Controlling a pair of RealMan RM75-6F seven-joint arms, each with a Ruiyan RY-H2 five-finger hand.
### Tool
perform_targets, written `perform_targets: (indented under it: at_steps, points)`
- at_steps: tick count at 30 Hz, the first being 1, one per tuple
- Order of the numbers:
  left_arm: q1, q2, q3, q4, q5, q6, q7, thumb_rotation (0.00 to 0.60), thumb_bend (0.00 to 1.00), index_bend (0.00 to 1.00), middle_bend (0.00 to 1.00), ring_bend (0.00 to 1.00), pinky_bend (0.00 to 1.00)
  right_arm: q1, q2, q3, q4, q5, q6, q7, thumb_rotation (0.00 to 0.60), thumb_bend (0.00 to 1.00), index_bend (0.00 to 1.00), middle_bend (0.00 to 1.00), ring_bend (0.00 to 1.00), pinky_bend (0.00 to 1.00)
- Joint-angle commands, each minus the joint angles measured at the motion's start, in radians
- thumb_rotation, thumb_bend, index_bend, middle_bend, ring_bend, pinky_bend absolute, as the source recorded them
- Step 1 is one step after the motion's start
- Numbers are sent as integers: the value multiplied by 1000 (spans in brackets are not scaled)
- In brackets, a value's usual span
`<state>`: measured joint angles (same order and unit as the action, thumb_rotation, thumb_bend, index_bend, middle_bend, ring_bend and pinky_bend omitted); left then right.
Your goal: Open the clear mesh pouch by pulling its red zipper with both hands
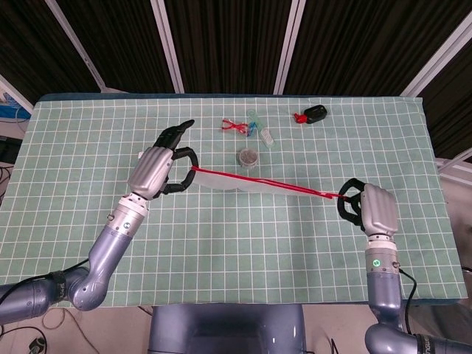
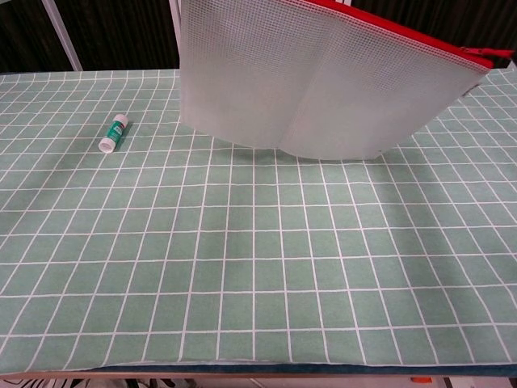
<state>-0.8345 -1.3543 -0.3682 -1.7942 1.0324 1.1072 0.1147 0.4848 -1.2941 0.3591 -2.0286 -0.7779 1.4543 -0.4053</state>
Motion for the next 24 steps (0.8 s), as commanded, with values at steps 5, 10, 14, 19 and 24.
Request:
perform_targets:
  at_steps: [5,10,14,19,24]
  points:
    - [15,12,9,7,-2,0,-7,600,453,557,9,0,0,-16,21,6,9,11,-2,18,600,614,692,1000,1000,1000]
    - [26,17,21,11,5,0,-12,600,443,554,7,0,0,-24,29,6,15,12,2,25,600,614,692,1000,1000,1000]
    - [32,26,37,11,11,-12,-7,600,267,452,0,0,0,-31,36,-4,14,3,-3,28,600,509,540,933,926,942]
    - [43,63,61,-17,18,-44,-7,600,86,316,0,0,0,-39,51,-24,0,-13,-16,25,600,273,81,517,549,665]
    - [77,106,84,-53,31,-36,-12,600,80,190,0,0,0,-57,76,-32,-16,-40,-25,54,600,196,3,325,323,491]
